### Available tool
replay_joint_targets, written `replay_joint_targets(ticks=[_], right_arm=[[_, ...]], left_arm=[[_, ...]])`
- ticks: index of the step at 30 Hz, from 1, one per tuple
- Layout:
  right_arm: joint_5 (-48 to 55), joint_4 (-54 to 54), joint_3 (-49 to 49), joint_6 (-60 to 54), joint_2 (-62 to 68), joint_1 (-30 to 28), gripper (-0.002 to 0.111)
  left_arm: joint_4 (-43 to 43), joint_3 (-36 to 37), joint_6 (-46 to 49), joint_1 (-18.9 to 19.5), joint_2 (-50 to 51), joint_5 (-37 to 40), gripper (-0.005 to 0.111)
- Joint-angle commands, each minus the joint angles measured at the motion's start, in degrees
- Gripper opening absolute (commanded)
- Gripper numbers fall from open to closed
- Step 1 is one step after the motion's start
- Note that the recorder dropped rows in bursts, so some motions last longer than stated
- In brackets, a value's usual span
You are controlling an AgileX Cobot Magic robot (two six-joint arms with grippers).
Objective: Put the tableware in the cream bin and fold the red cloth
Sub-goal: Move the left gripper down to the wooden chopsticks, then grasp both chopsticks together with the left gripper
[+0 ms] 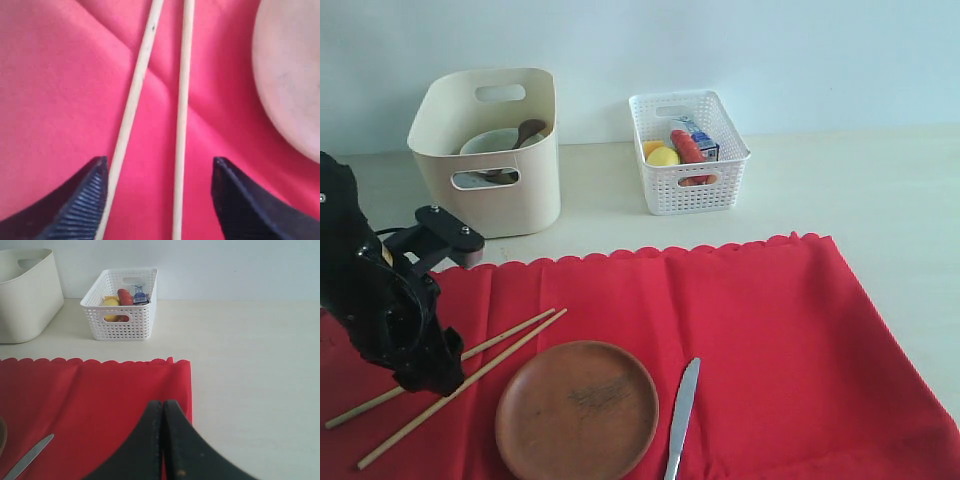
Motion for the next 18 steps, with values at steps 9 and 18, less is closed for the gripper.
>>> replay_joint_targets(ticks=[9,18], right_arm=[[-0.3,0.0,0.0,0.0,-0.3,-0.2,0.0],[-0.3,0.0,0.0,-0.1,-0.3,-0.2,0.0]], left_arm=[[-0.3,-1.3,2.2,-0.3,6.4,-6.9,0.072],[-0.3,-1.3,2.5,-0.3,7.8,-6.6,0.071]])
